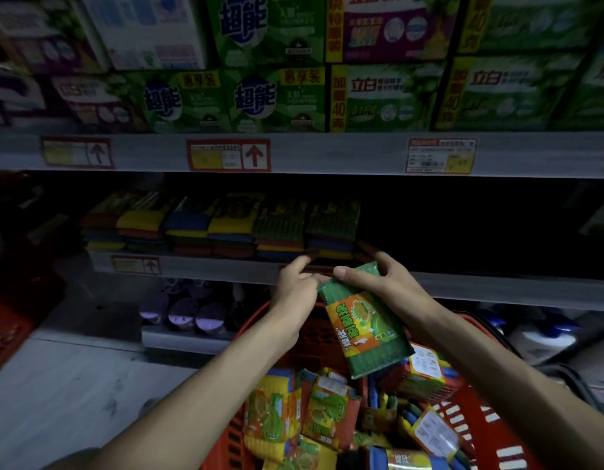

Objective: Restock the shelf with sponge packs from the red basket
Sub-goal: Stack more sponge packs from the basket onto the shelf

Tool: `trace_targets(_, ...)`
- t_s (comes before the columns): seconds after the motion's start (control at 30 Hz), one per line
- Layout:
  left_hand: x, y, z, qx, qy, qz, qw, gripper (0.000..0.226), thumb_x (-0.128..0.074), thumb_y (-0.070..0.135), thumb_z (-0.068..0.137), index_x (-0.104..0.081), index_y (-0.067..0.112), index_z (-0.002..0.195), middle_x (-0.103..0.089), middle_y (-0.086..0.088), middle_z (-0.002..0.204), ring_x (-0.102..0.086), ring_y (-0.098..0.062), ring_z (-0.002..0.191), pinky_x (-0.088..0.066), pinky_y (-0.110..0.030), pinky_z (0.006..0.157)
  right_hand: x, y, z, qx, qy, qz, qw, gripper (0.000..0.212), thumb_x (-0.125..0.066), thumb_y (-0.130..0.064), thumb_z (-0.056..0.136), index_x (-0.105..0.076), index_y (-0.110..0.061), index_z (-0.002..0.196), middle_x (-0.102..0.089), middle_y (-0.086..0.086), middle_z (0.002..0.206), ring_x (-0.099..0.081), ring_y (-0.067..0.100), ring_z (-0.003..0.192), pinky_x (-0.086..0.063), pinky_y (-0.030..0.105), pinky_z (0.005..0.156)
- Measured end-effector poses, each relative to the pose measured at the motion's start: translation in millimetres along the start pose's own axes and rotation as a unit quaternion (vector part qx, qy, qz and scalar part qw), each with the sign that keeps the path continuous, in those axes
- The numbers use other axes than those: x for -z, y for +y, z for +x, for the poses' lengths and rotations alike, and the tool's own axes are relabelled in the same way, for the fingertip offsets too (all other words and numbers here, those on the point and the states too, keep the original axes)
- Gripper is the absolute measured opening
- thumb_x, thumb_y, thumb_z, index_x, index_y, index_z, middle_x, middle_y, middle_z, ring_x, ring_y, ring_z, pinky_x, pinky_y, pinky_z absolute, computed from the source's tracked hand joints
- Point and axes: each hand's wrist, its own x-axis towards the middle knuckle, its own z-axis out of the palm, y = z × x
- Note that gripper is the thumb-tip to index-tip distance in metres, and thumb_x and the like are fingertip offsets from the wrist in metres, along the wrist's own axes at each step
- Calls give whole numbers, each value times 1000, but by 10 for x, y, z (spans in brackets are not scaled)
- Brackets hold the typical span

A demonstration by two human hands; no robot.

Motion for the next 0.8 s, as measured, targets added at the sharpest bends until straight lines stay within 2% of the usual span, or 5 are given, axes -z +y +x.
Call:
trace_targets(0.17,27,2,-27,-23,50,18,998,54,-56,9,99,-44,17,151,-72,15,85,-68,-9,93,-48,-34,99,20,-19,5,-20,18,-9,1000,44,-86,-28,78,-58,-17,109,-76,-1,71,-75,17,63,-55,24,53)
trace_targets(0.37,-60,-4,-61,-8,12,52,999,63,-52,16,105,-25,22,161,-62,-7,141,-57,-24,130,-41,-44,114,100,-19,10,-22,29,-25,999,56,-87,-35,75,-56,-18,120,-77,2,79,-77,22,70,-57,26,57)
trace_targets(0.43,-82,-10,-46,4,7,45,999,64,-52,16,105,-24,21,161,-59,-8,142,-55,-25,131,-41,-43,114,110,-29,10,-28,32,-33,999,66,-87,-39,73,-55,-15,125,-78,3,80,-77,23,72,-58,27,58)
trace_targets(0.63,-106,-36,-15,6,20,56,998,57,-53,16,102,-35,22,156,-69,-6,128,-62,-24,120,-46,-46,110,132,-82,23,-35,31,-36,998,57,-85,-34,78,-54,-10,120,-76,-4,68,-75,15,63,-54,21,53)
trace_targets(0.8,-117,-4,-54,2,24,95,995,65,-50,15,105,-20,21,162,-61,-4,140,-54,-22,131,-38,-29,98,128,-86,31,-36,28,-39,998,57,-85,-33,79,-55,-8,121,-76,-1,73,-75,16,64,-55,22,54)
